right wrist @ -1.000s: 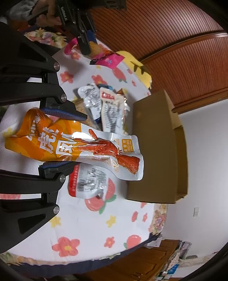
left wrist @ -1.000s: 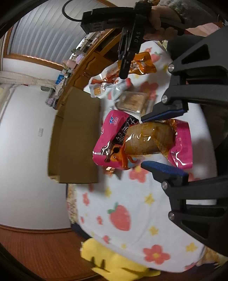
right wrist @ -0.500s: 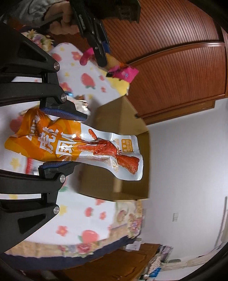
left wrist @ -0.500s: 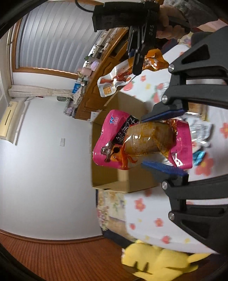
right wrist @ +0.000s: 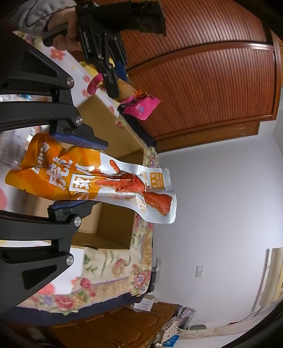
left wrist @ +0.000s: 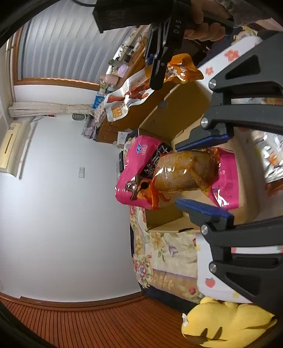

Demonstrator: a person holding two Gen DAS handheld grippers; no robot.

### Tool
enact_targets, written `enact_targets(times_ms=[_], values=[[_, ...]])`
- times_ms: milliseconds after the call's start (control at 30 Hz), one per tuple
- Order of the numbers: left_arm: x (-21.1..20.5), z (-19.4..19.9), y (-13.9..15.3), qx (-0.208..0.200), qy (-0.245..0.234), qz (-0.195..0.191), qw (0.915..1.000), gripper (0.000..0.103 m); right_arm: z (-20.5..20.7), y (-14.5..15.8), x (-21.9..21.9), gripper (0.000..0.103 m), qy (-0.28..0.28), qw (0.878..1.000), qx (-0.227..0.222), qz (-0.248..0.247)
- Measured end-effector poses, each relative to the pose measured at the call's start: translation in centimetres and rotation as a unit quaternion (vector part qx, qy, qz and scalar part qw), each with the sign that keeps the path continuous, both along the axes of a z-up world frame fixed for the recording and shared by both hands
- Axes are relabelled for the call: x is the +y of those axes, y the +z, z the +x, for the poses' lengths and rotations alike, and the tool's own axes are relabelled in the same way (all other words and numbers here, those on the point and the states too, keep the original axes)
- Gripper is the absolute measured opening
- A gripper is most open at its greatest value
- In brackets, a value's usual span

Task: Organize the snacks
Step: 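Carry both snacks over the cardboard box and open both tools to drop them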

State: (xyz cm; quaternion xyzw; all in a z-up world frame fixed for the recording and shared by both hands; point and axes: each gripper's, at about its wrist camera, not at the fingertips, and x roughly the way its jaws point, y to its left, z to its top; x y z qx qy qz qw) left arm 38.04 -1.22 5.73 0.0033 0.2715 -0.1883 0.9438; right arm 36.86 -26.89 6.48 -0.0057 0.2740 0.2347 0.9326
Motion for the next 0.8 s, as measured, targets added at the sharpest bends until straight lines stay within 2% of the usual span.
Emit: enact_targets(times_ms=[133,300,600,800], values=[[-0.5,3.8,-1.1,0.015,0.000,0.004,0.9999,0.044,3.7,-1.6,0.3,0.040,-0.016,1.000,0.008,-0.017],[-1.9,5.9,-2.7,0.027,-0.008,0.019,0.9994,0.044,6.5,-3.8,1.0,0.041,-0.027,0.998,0.022,-0.055],[-3.4,7.6,-4.8,0.051,-0.008,0.038,0.9980,0.046,7.2,-7.1,2.4,0.041,-0.038,0.992,0.050,-0.109],[-3.6,7.7,-5.5,0.063,-0.004,0.051,0.9967,0.055,7.4,-8.3,2.8,0.043,-0.050,0.990,0.071,-0.115]])
